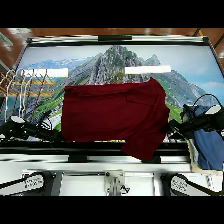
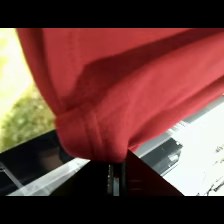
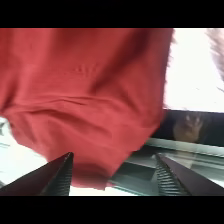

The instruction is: Fold the shirts.

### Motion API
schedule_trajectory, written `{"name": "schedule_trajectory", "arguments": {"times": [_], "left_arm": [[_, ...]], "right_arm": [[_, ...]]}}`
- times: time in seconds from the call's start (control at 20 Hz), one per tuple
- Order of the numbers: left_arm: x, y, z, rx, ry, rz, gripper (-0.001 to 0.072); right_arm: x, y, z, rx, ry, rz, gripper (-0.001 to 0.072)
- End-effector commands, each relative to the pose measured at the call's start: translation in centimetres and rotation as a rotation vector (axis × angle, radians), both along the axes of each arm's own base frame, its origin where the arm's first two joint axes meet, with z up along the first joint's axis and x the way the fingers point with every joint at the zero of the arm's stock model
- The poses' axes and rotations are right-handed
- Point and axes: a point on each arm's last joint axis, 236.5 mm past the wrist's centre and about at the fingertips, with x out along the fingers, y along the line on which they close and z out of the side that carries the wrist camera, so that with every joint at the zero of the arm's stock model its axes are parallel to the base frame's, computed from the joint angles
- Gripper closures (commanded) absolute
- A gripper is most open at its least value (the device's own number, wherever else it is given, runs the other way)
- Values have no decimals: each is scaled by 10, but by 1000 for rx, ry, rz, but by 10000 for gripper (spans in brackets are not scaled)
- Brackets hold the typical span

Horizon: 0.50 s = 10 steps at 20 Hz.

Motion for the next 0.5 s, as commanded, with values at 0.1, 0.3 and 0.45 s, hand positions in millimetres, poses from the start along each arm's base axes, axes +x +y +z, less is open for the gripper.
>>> {"name": "schedule_trajectory", "arguments": {"times": [0.1,0.3,0.45], "left_arm": [[-1,-4,6,-28,7,-1,669],[-1,-5,6,-29,8,-2,669],[-1,-5,7,-31,9,-4,669]], "right_arm": [[9,-6,-21,-24,10,-51,155],[5,-6,-31,-15,46,-44,155],[5,-3,-36,-19,49,-41,155]]}}
